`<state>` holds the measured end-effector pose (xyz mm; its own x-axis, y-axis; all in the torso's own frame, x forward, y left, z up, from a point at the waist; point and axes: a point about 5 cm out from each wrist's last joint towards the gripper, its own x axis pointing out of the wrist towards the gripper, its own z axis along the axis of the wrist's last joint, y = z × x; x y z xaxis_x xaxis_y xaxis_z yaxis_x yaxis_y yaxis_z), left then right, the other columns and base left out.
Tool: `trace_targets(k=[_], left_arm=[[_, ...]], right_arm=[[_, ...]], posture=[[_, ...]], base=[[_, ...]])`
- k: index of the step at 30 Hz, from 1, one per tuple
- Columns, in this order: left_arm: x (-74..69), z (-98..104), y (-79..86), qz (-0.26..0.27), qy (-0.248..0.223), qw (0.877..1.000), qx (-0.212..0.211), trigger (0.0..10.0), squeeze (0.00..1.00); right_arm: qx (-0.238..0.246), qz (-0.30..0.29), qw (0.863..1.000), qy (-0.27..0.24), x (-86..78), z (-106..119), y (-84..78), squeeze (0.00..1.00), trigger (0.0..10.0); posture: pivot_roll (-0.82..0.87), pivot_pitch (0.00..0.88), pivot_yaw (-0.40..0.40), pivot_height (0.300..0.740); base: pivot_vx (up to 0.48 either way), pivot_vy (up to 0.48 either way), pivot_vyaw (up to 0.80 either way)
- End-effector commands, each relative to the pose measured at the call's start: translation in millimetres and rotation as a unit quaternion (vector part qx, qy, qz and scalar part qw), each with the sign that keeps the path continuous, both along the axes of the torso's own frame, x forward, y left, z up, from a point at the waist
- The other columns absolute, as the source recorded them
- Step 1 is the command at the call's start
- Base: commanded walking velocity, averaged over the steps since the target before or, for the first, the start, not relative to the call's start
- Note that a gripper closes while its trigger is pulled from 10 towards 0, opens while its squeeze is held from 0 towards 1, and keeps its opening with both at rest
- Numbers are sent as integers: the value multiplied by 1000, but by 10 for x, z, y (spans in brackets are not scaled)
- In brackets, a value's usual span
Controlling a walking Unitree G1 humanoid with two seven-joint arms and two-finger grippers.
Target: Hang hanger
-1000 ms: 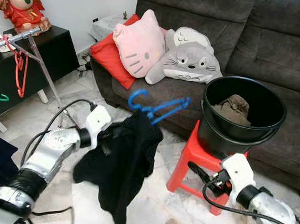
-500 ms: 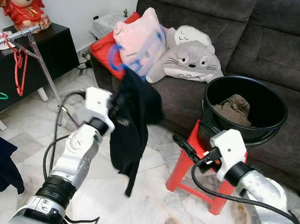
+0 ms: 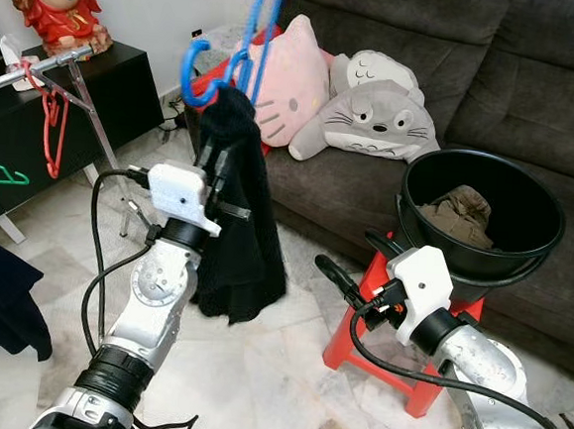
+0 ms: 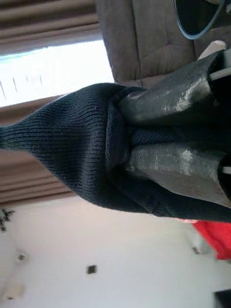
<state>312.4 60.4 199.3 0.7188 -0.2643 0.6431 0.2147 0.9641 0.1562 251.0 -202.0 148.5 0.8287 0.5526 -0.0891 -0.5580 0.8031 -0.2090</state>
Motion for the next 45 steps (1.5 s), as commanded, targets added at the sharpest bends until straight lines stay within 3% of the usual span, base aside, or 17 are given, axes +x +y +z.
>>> trace_targets(k=[1, 3, 6, 9, 12, 14, 15, 17, 20, 21, 23, 29, 35, 36, 42, 43, 45], left_arm=[[26, 41, 56, 34, -10, 999, -16, 10000, 0], [50, 42, 140, 70, -4, 997, -36, 10000, 0], [22, 85, 87, 78, -18, 997, -9, 10000, 0], [-57, 64, -81, 25, -75, 993, 88, 10000, 0], [71, -9, 19, 77, -64, 984, 150, 10000, 0], [228, -80, 224, 154, 3, 981, 119, 10000, 0], [336, -195, 391, 194, 88, 975, 57, 10000, 0], [370, -271, 441, 197, 131, 971, 32, 10000, 0], [407, -373, 356, 128, 208, 970, -20, 10000, 0], [393, -363, 183, 38, 213, 976, -9, 10000, 0], [347, -336, 59, -33, 200, 979, 18, 10000, 0], [292, -412, 15, -138, 219, 963, 72, 10000, 0], [238, -571, 188, -243, 260, 918, 174, 10000, 0], [214, -609, 243, -266, 272, 904, 194, 10000, 0], [109, -703, 379, -334, 303, 854, 260, 10000, 0], [89, -717, 405, -348, 309, 843, 269, 10000, 0], [5, -774, 494, -390, 331, 805, 301, 10000, 0]], right_arm=[[-1, 2, 1000, -7, 20, 31, 30, 0, 10000], [-2, -2, 1000, -8, 25, 35, 25, 0, 10000], [-3, -4, 1000, -7, 21, 22, 21, 0, 10000], [-6, -4, 1000, -3, 22, -2, 28, 0, 10000], [-7, -5, 1000, -2, 18, -1, 24, 0, 10000], [-10, -7, 1000, -1, 13, -7, 11, 0, 10000], [-13, -11, 1000, 0, 17, -16, -2, 0, 10000], [-16, -12, 1000, 1, 22, -23, -1, 0, 10000], [-18, -6, 1000, 2, 32, -27, 35, 0, 10000], [-18, -3, 1000, 1, 34, -21, 42, 0, 10000], [-19, 0, 1000, 0, 35, -12, 44, 0, 10000], [-30, 23, 999, 0, 9, 40, 37, 0, 10000], [-42, 68, 997, -19, -56, 297, -2, 0, 10000], [-48, 85, 995, -23, -74, 385, -10, 0, 10000], [-91, 128, 988, -12, -124, 521, -82, 0, 10000], [-97, 131, 987, -7, -128, 524, -101, 0, 10000], [-113, 162, 980, 31, -177, 464, -133, 0, 10000]], posture=[[-215, 0, 47, 740], [-212, 0, 42, 740], [-208, 0, 42, 740], [-217, 1, 43, 740], [-219, 2, 43, 740], [-217, 4, 44, 740], [-218, 4, 45, 740], [-215, 5, 44, 740], [-215, 5, 42, 740], [-214, 7, 40, 740], [-211, 7, 38, 740], [-216, 9, 38, 740], [-223, 15, 43, 740], [-228, 19, 43, 740], [-230, 21, 41, 740], [-230, 22, 38, 740], [-229, 24, 36, 740]], base=[[0, 0, 0], [0, 0, 0], [0, 0, 0], [0, 0, 0], [0, 0, 0], [0, 0, 0], [0, 0, 0], [0, 0, 0], [0, 0, 0], [0, 0, 0], [0, 0, 0], [0, 0, 0], [0, 0, 0], [0, 0, 0], [0, 0, 0], [0, 0, 0], [0, 0, 0]])
